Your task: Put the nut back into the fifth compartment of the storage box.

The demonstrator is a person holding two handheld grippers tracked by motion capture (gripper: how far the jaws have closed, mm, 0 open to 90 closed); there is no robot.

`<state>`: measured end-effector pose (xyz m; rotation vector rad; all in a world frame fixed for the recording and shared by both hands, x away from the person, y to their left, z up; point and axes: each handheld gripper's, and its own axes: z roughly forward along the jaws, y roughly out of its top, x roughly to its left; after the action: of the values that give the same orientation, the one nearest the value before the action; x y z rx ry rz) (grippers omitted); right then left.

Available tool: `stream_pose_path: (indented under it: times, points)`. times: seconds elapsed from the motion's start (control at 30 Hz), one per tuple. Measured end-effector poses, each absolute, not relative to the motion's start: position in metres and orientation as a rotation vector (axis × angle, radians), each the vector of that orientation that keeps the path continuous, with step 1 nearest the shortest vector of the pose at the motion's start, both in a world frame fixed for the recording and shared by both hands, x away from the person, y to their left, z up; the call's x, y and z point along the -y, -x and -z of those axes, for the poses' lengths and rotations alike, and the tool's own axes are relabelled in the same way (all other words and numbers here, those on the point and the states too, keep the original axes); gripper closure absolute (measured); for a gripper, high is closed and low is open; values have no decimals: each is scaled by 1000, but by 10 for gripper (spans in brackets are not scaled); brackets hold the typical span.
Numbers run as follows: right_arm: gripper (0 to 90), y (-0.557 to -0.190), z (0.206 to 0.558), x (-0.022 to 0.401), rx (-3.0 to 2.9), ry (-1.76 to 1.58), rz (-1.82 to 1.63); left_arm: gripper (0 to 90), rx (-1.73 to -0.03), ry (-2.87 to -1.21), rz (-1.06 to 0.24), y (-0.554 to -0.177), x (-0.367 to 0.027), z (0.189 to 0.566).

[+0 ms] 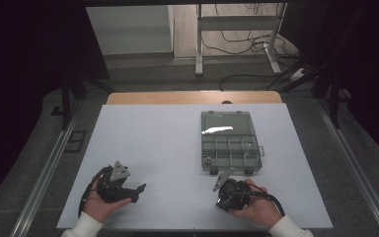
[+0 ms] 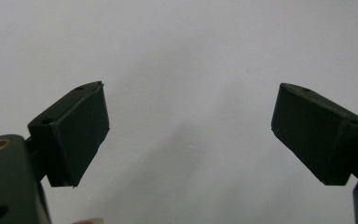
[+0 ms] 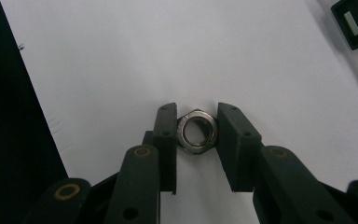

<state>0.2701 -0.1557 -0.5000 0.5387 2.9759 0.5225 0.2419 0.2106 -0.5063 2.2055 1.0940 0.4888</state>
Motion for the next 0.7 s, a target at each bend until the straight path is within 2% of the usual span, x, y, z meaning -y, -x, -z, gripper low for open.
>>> stream_pose_path:
  times: [0.7]
  points:
    - [697,-275,483,157,-2946,-572,-603,115,-1095,-2201,-489,-242,-210,506]
